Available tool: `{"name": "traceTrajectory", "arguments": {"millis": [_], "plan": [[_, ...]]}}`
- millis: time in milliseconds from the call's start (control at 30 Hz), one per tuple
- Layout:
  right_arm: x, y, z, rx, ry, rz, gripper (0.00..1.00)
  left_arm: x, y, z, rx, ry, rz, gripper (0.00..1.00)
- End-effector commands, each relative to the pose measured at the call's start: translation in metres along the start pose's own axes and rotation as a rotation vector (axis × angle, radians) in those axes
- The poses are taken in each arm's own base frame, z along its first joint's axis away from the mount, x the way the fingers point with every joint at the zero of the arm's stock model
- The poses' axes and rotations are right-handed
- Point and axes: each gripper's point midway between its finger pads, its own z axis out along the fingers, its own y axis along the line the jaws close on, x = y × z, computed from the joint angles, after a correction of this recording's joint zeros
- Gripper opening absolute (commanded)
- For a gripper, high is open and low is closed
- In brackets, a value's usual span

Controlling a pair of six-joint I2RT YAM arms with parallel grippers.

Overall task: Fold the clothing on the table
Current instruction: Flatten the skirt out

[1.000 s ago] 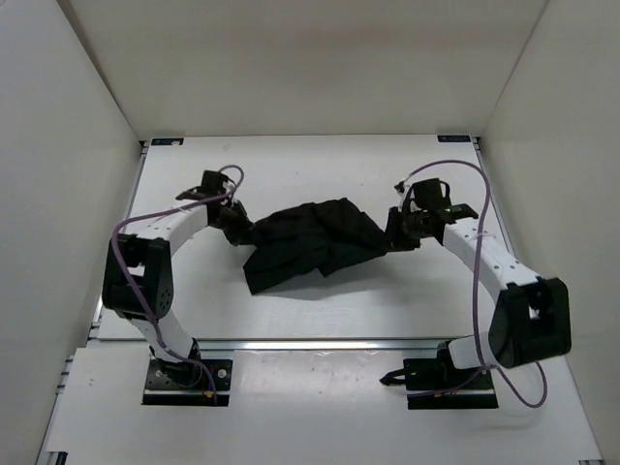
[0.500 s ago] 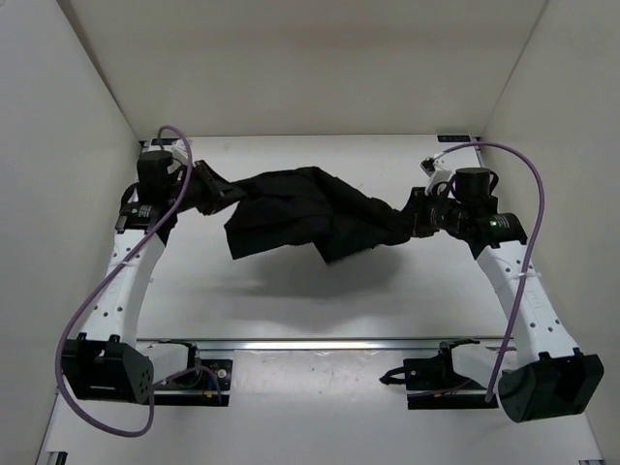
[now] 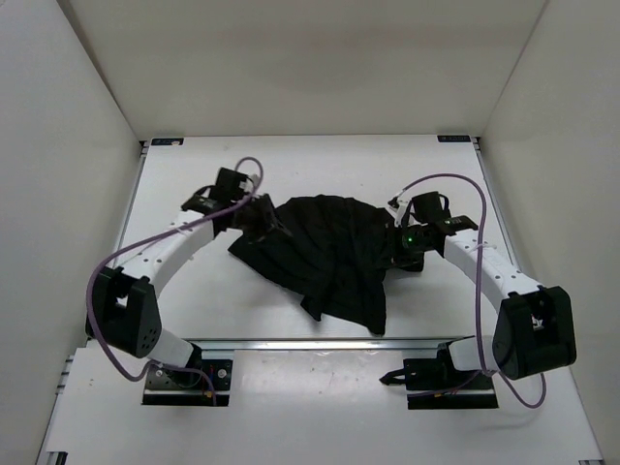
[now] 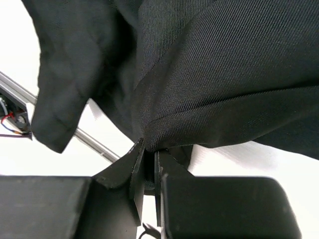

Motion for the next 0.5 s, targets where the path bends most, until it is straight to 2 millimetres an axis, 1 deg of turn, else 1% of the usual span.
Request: {"name": "traceTrajectory", "arguments": {"millis": [0, 33, 67, 100, 133, 167, 200, 233, 300, 333, 367, 433, 467], "plan": [[-0.007, -0.004, 0.007, 0.021, -0.032, -0.016, 0.00, 0.044, -0.007, 0.012, -0.020, 0.053, 0.068, 0.53], [-0.004, -0.008, 0.009, 0.025, -0.026, 0.000, 0.00, 0.060, -0.007, 0.017, -0.024, 0.088, 0.081, 0.54], [-0.003, -0.009, 0.010, 0.028, -0.023, -0.004, 0.00, 0.067, 0.001, 0.022, -0.041, 0.097, 0.069, 0.55], [-0.003, -0.009, 0.010, 0.024, -0.022, -0.002, 0.00, 0.080, 0.006, 0.027, -0.063, 0.119, 0.075, 0.56], [-0.002, -0.008, 0.010, 0.022, -0.022, -0.003, 0.00, 0.090, 0.008, 0.031, -0.073, 0.134, 0.087, 0.56], [-0.004, -0.008, 0.009, 0.022, -0.030, 0.001, 0.00, 0.092, 0.010, 0.033, -0.081, 0.136, 0.079, 0.56], [-0.004, -0.008, 0.011, 0.022, -0.028, -0.010, 0.00, 0.104, 0.009, 0.034, -0.081, 0.157, 0.095, 0.56], [-0.005, -0.007, 0.010, 0.022, -0.030, -0.004, 0.00, 0.107, 0.008, 0.034, -0.088, 0.154, 0.099, 0.56], [-0.003, -0.007, 0.012, 0.023, -0.021, 0.001, 0.00, 0.115, 0.012, 0.037, -0.116, 0.165, 0.091, 0.58], [0.000, -0.008, 0.012, 0.019, -0.018, 0.002, 0.00, 0.120, 0.010, 0.038, -0.107, 0.175, 0.094, 0.57], [-0.004, -0.008, 0.012, 0.021, -0.029, -0.001, 0.00, 0.124, 0.007, 0.041, -0.093, 0.183, 0.084, 0.58], [-0.003, -0.007, 0.014, 0.016, -0.025, -0.005, 0.01, 0.132, 0.006, 0.045, -0.079, 0.193, 0.067, 0.59], [0.002, -0.009, 0.015, 0.026, -0.011, 0.008, 0.00, 0.134, -0.002, 0.048, -0.048, 0.191, 0.066, 0.60]]}}
